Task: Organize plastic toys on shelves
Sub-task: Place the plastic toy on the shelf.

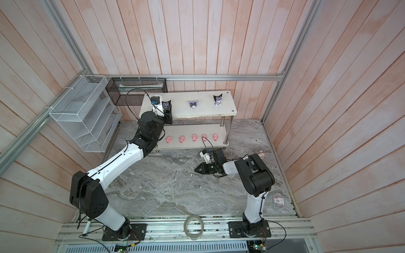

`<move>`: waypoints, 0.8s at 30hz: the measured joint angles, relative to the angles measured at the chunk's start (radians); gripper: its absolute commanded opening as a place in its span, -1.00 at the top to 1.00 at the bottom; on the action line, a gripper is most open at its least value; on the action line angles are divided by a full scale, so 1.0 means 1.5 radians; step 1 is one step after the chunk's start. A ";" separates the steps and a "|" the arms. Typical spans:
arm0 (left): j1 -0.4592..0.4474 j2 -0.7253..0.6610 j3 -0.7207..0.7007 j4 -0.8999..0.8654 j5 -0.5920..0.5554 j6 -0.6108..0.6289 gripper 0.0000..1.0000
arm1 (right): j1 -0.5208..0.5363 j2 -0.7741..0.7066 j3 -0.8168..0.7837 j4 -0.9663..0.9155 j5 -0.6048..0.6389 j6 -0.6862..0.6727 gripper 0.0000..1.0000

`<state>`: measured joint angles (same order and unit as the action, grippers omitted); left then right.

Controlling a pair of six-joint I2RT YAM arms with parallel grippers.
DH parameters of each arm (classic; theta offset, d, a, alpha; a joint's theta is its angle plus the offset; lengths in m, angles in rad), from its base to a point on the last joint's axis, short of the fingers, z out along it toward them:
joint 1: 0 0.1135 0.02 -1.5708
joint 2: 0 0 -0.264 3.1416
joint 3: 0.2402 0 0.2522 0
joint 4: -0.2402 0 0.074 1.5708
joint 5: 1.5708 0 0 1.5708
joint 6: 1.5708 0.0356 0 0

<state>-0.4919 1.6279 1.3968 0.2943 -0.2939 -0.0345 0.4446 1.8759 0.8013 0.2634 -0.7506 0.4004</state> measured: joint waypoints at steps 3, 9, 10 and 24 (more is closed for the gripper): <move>0.000 -0.001 -0.002 0.001 0.000 0.001 0.09 | 0.000 0.000 0.000 0.001 0.000 0.000 0.55; -0.001 -0.002 -0.005 0.006 0.000 0.001 0.04 | 0.000 0.001 0.000 0.002 -0.002 0.000 0.56; -0.001 -0.002 -0.005 0.006 0.000 0.001 0.02 | 0.000 0.001 0.000 0.002 -0.002 0.000 0.55; -0.005 -0.013 -0.019 0.009 0.001 0.007 -0.33 | 0.000 0.004 0.001 0.006 -0.005 0.000 0.56</move>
<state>-0.4995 1.6077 1.3678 0.3080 -0.2932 -0.0242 0.4446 1.8816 0.8021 0.2718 -0.7578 0.4004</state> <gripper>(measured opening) 0.643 0.218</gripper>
